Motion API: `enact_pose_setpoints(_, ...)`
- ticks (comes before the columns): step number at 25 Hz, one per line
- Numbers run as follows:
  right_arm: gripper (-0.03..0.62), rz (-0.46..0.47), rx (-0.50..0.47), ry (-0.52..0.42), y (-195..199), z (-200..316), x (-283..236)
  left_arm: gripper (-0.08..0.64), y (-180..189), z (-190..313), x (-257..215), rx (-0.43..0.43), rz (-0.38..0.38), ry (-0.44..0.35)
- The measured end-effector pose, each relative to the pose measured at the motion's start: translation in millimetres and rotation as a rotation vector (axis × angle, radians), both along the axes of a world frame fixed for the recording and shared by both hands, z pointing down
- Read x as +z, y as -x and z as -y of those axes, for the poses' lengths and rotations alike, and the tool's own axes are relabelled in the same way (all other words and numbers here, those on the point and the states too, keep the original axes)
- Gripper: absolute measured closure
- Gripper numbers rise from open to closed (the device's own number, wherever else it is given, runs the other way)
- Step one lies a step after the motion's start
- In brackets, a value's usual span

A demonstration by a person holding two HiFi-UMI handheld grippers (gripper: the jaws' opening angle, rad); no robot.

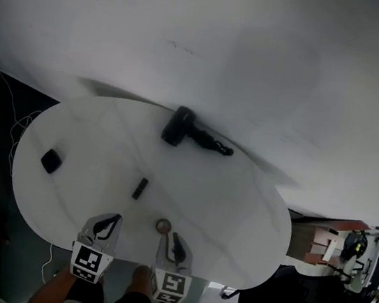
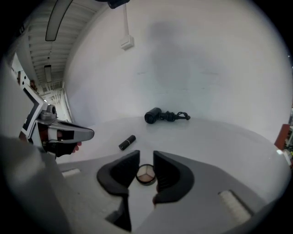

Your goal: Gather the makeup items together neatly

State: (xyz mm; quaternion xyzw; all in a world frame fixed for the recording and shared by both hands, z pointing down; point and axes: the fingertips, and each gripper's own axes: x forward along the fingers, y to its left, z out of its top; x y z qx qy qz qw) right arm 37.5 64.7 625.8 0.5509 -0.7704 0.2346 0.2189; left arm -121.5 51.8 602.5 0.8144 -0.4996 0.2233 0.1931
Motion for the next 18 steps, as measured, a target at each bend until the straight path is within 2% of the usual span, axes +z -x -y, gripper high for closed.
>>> enact_pose_setpoints(1,0.475,0.003,-0.018,0.014,2.2,0.0,5.5,0.549,0.5,-1.0,4.2,-0.008,0.001,0.009)
enact_pose_setpoints(2,0.472,0.006,-0.034,0.024,4.7,0.7,9.8,0.549,0.8,-2.0,8.1,-0.016,0.002,0.017)
enact_pose_setpoints(6,0.366,0.008,-0.082,0.070,11.9,1.9,26.8,0.549,1.2,-5.7,19.9,-0.039,0.008,0.042)
enact_pose_setpoints(18,0.350,-0.031,-0.136,0.144,18.6,1.7,60.0,0.549,9.3,-11.9,40.2,-0.078,0.020,0.078)
